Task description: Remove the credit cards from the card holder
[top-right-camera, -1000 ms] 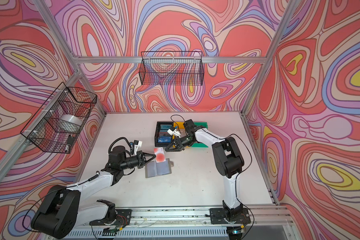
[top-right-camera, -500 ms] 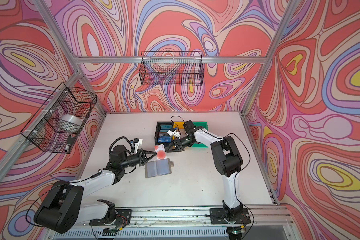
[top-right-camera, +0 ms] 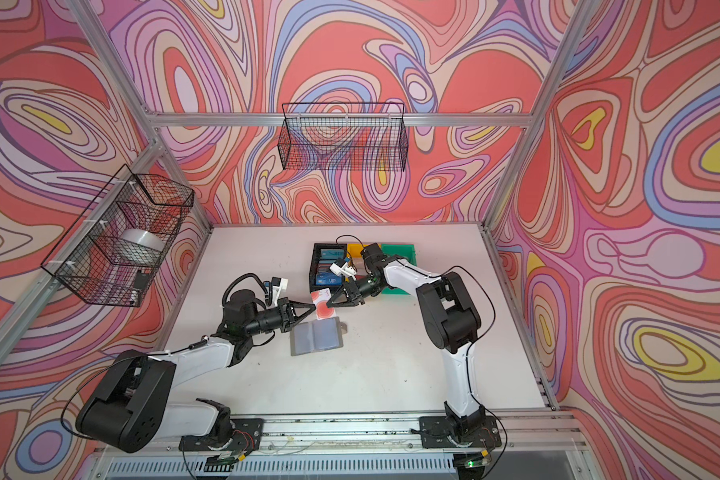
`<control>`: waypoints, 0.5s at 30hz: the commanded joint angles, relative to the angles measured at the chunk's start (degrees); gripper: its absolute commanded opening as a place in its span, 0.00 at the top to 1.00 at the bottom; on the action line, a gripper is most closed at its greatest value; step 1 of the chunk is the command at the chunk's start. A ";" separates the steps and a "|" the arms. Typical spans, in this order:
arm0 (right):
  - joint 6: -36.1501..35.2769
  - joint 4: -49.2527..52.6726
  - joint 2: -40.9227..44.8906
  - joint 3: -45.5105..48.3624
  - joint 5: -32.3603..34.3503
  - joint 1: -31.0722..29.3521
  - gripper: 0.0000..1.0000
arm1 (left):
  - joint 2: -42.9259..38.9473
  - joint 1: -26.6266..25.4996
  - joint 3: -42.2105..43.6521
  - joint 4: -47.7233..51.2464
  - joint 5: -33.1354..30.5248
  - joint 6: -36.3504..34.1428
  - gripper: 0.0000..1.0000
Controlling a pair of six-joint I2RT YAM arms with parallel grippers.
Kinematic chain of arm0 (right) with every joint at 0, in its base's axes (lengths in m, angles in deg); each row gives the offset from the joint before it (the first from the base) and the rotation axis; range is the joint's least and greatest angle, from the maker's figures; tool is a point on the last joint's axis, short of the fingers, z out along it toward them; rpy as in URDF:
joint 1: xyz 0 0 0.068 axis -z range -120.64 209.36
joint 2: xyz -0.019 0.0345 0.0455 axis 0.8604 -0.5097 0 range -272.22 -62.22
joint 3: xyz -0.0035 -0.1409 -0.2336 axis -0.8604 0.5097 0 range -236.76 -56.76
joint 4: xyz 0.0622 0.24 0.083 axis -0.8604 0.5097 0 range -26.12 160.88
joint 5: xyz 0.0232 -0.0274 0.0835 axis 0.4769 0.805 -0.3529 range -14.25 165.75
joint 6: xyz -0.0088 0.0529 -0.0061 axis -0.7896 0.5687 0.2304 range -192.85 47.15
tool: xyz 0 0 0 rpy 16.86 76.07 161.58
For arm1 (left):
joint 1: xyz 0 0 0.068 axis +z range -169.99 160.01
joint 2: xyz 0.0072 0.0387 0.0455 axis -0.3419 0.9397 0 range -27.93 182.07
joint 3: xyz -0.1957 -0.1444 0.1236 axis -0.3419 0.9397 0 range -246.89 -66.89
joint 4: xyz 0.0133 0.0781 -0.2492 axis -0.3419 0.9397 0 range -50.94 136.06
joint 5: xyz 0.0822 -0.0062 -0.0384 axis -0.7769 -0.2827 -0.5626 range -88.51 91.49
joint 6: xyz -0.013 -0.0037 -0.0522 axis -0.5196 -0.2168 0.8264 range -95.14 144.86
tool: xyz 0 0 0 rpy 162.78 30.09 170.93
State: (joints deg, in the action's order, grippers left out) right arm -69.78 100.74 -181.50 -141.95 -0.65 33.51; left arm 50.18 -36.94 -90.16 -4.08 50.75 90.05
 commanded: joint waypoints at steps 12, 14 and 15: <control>-12.05 16.00 1.91 -6.06 5.16 1.94 1.00 | -4.75 -0.45 -2.38 14.79 -0.43 -7.60 0.87; -14.98 20.93 2.85 -8.34 9.56 3.68 1.00 | -7.12 -0.36 -3.85 21.52 -1.29 -10.98 0.87; -15.83 22.56 3.51 -9.29 11.99 4.46 1.00 | -8.29 -0.30 -4.62 24.69 -1.90 -12.44 0.87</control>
State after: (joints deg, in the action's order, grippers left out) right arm -79.25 114.75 -181.37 -148.24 4.44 35.44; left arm 45.11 -37.21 -91.78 10.22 50.18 83.60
